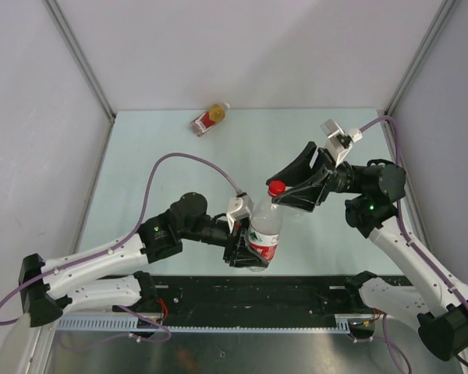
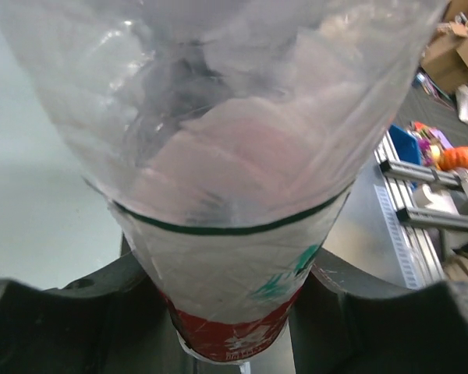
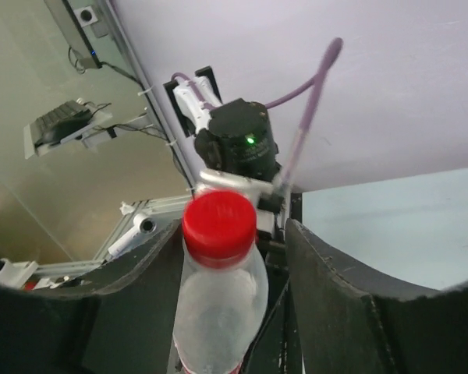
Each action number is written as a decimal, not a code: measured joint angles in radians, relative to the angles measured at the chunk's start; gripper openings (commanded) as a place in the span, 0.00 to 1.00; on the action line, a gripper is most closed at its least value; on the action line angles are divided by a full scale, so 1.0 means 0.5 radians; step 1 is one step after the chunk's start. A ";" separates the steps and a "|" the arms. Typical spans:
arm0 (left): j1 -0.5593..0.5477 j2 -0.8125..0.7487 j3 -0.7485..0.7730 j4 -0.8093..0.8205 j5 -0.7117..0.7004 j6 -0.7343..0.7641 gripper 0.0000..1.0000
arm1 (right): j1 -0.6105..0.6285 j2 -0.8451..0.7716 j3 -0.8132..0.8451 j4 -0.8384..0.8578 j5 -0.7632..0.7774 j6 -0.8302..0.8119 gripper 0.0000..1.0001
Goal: Unscrew the bottle caps
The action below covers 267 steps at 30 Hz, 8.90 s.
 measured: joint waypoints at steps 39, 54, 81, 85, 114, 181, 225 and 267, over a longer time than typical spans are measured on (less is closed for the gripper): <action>0.007 0.263 0.360 -0.755 -1.270 0.282 0.13 | -0.146 -0.249 0.034 -1.224 1.089 -0.455 0.95; 0.007 0.484 0.526 -1.086 -1.791 0.262 0.09 | -0.146 -0.019 0.104 -1.501 1.295 -0.467 0.95; -0.033 0.777 0.650 -1.321 -2.142 0.240 0.05 | -0.122 0.372 0.193 -1.640 1.319 -0.362 0.49; -0.035 0.789 0.650 -1.322 -2.142 0.237 0.04 | -0.122 0.387 0.193 -1.652 1.285 -0.361 0.48; -0.052 0.740 0.649 -1.376 -2.132 0.156 0.00 | -0.118 0.378 0.197 -1.677 1.199 -0.380 0.00; -0.044 0.011 0.291 -0.469 0.124 0.223 0.00 | -0.004 -0.195 0.215 -0.484 -0.071 -0.374 0.57; -0.044 0.172 0.359 -0.672 -1.395 0.240 0.00 | -0.121 -0.153 0.191 -1.015 0.854 -0.418 0.99; -0.047 0.253 0.422 -0.752 -1.273 0.246 0.00 | -0.014 -0.040 0.190 -1.138 0.823 -0.672 0.06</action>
